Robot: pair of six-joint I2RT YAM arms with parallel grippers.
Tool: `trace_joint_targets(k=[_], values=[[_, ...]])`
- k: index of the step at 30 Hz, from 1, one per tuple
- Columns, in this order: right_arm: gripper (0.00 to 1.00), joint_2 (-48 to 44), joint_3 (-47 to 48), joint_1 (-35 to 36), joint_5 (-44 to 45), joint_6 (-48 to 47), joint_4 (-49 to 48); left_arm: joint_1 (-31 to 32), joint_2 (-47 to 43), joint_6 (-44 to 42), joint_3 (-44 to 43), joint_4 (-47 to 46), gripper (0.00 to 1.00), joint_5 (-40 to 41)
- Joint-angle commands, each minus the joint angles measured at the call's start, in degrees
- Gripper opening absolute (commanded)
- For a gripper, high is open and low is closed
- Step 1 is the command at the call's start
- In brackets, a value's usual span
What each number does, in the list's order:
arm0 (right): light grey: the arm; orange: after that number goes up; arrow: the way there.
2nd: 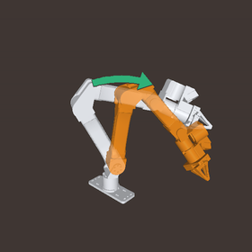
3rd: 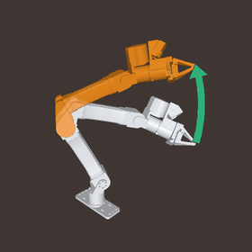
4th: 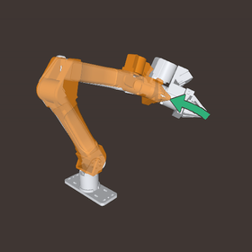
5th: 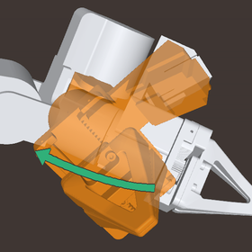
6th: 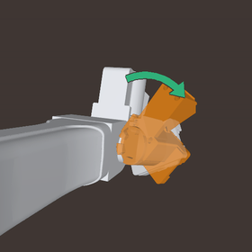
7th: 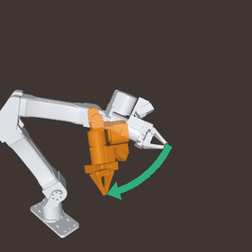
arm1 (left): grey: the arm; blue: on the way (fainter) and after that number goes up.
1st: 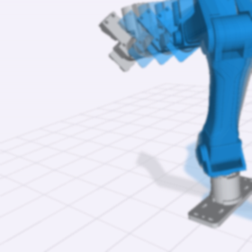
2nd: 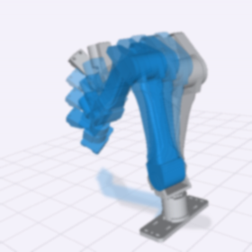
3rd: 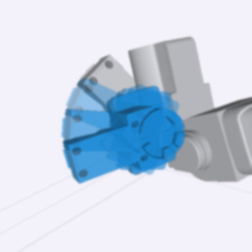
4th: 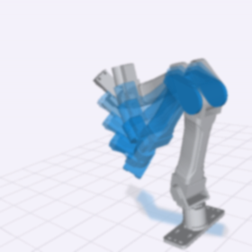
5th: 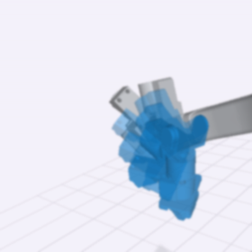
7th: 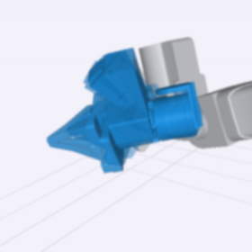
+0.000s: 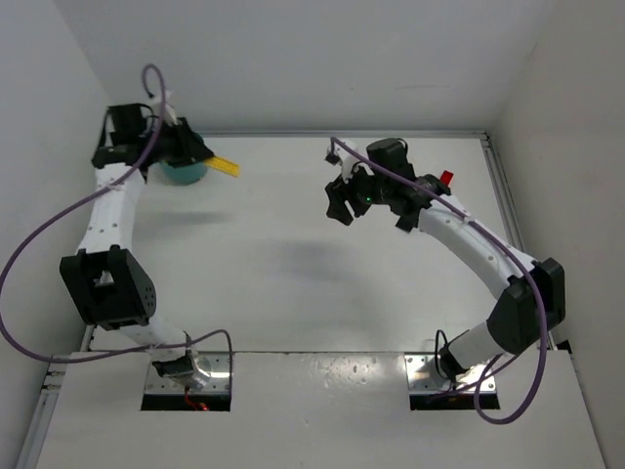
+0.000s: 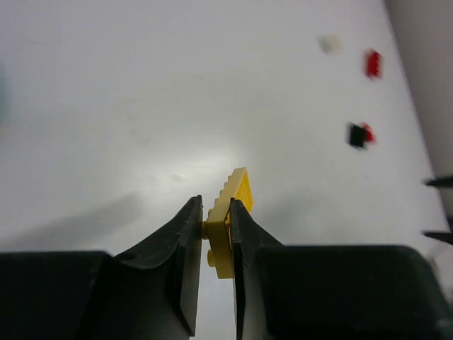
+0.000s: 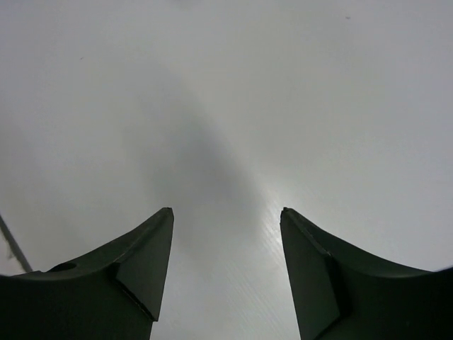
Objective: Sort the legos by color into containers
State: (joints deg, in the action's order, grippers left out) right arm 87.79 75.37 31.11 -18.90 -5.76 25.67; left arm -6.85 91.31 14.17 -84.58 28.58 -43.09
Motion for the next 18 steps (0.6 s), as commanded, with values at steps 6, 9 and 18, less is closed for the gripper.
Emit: trace_joint_targets(k=[6, 9, 18], values=[[0.63, -1.22, -3.48, -4.13, 5.27, 1.72, -5.01, -16.43, 17.54, -9.5, -36.1, 11.75, 0.0, 25.76], [0.63, 0.01, -3.48, -5.27, 4.66, 1.72, -5.02, -16.97, 24.69, -10.04, -47.05, 15.01, 0.0, 34.29], [0.63, 0.54, -5.06, -7.55, 4.13, 2.33, -5.81, -15.82, 33.67, -10.4, -50.61, 11.24, 0.0, 40.72]])
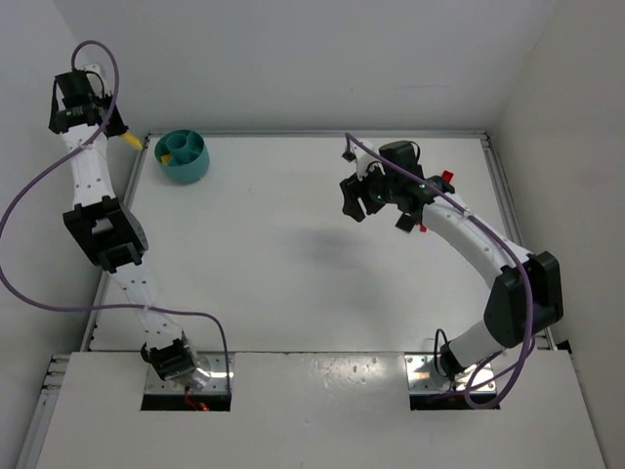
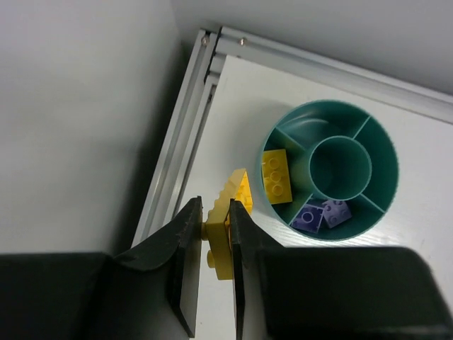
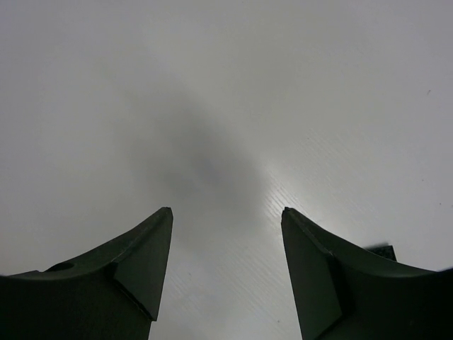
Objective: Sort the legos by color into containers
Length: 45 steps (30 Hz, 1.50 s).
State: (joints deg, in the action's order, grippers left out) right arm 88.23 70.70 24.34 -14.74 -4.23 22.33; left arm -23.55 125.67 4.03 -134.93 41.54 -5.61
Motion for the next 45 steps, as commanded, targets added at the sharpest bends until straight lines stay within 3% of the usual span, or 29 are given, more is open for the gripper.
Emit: trace_joint_targets(k=[1, 9, 27, 30, 31, 33, 37, 45], values=[[0.63, 0.1, -0.38, -0.78, -0.02, 0.8, -2.46, 0.88, 0.18, -0.25, -0.24, -1.72, 0.0, 2.71], [0.63, 1.25, -0.38, -1.83, -1.08, 1.33, -2.99, 4.65, 3.26, -0.25, 0.9, -1.72, 0.0, 2.18], [0.63, 4.41, 0.14, -2.37, -1.08, 1.86, -2.46, 10.54, 8.19, -3.15, 0.9, -6.38, 0.0, 15.36], [0.63, 4.41, 0.67, -2.37, -1.08, 1.86, -1.94, 10.54, 8.72, -3.15, 1.42, -6.38, 0.3, 17.03], [0.63, 4.93, 0.67, -2.37, -1.08, 1.86, -1.94, 10.54, 8.72, -3.15, 1.43, -6.99, 0.49, 17.03], [0.63, 4.94, 0.67, -2.37, -0.47, 2.47, -1.94, 10.54, 8.2, -3.68, 2.04, -7.0, 0.61, 17.03], [0.63, 5.46, 0.67, -3.42, -0.46, 4.31, -2.46, 10.54, 7.05, -3.68, 3.09, -7.53, 0.73, 14.4], [0.63, 5.47, -0.56, -13.15, 2.26, 11.78, -4.05, 11.07, -4.71, 0.19, 8.36, -10.33, 0.76, -0.1]])
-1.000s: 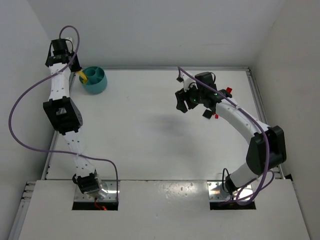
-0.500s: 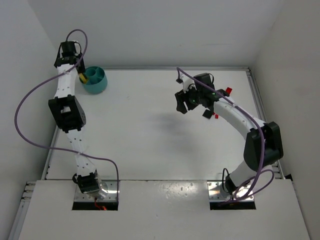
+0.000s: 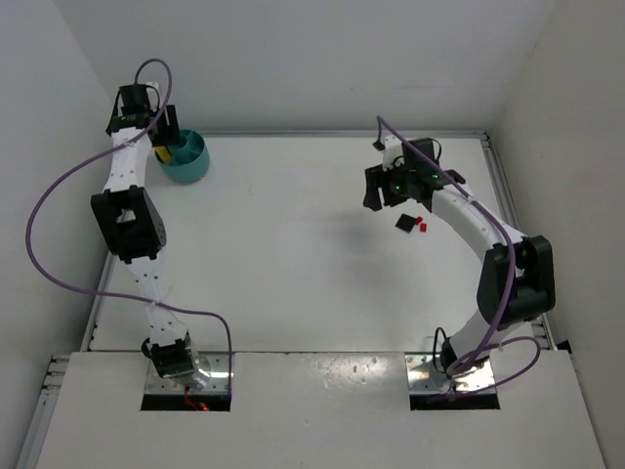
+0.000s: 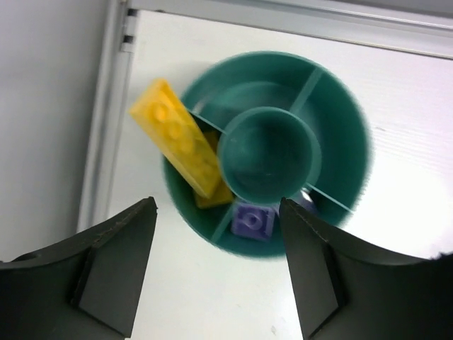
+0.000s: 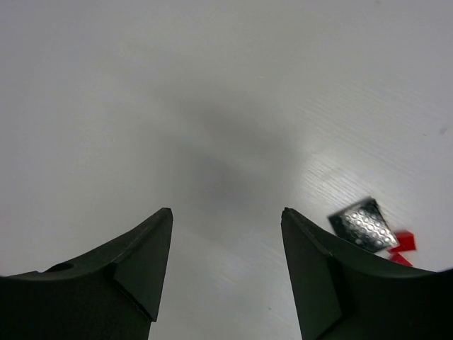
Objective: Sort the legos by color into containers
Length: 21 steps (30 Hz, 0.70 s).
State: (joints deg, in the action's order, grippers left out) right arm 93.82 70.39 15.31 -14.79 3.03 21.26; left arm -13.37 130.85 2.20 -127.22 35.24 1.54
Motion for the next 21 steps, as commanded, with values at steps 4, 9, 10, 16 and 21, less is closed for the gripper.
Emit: trace_joint_targets(k=[4, 9, 10, 16, 21], values=[[0.62, -0.66, -0.87, -11.17, 4.68, 7.17, -2.97, 3.78, -19.12, 2.03, 7.84, -6.15, 0.76, -10.24], [0.61, 2.15, 0.62, -16.8, 6.79, 8.57, -0.09, 11.86, -35.81, -1.4, 25.15, -14.32, 0.8, -4.27], [0.6, 3.11, 1.23, -18.11, 7.75, 8.57, 0.45, 13.18, -37.84, -1.93, 27.35, -15.02, 0.83, -3.57], [0.63, 12.25, 8.26, -22.17, 13.28, 11.12, 0.45, 21.01, -47.87, -0.8, 39.23, -15.56, 0.86, -1.28], [0.69, 20.34, 17.39, -22.69, 20.83, 16.73, 1.95, 24.79, -50.69, 1.22, 43.98, -15.56, 0.88, 1.45]])
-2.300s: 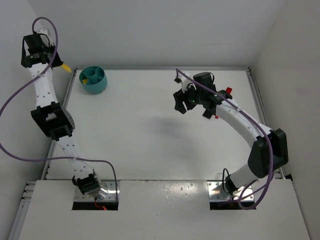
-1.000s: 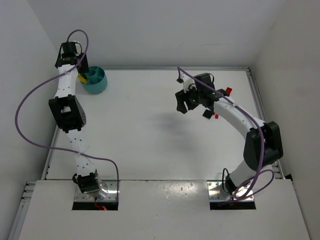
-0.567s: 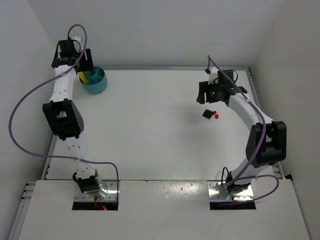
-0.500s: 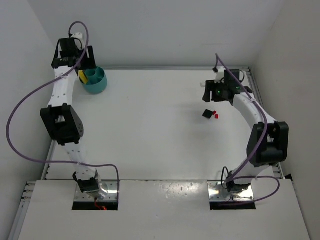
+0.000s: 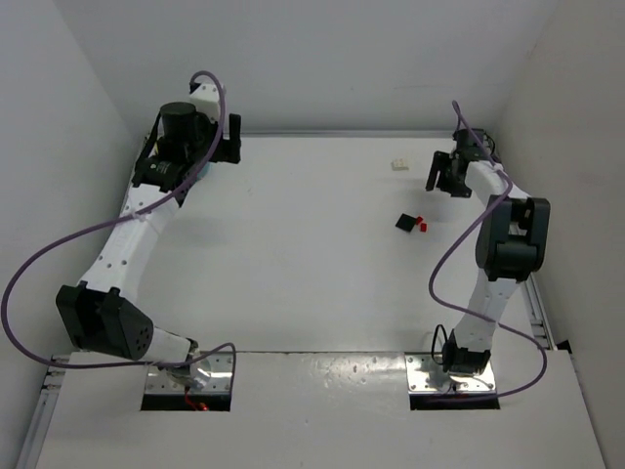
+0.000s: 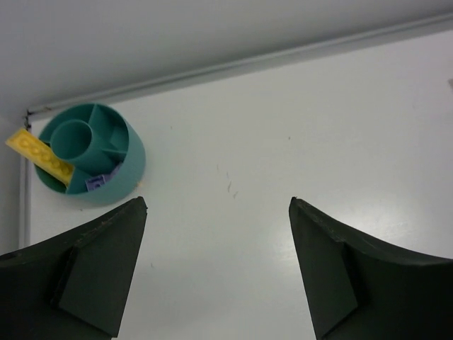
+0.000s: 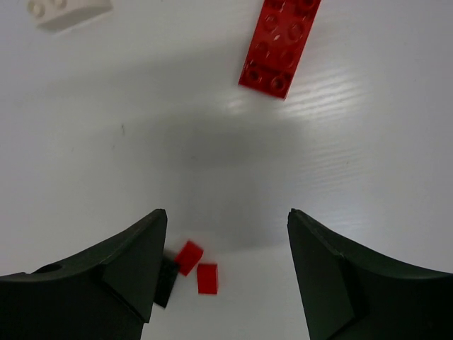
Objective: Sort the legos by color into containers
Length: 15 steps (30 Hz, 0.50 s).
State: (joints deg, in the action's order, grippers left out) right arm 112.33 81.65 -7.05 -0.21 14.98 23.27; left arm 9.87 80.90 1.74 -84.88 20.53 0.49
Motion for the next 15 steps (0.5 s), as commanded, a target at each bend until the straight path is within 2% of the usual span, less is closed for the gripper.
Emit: trace_joint_targets(k=[1, 15], values=[[0.7, 3.75, 6.94, -0.33, 6.97, 5.4, -0.06, 1.56, -0.75, 1.69, 1.65, -0.85, 0.88, 2.5], [0.7, 17.47, 16.61, -0.86, 10.23, 8.13, -3.13, 3.84, 0.31, 4.06, 2.18, -1.37, 0.89, 3.73]])
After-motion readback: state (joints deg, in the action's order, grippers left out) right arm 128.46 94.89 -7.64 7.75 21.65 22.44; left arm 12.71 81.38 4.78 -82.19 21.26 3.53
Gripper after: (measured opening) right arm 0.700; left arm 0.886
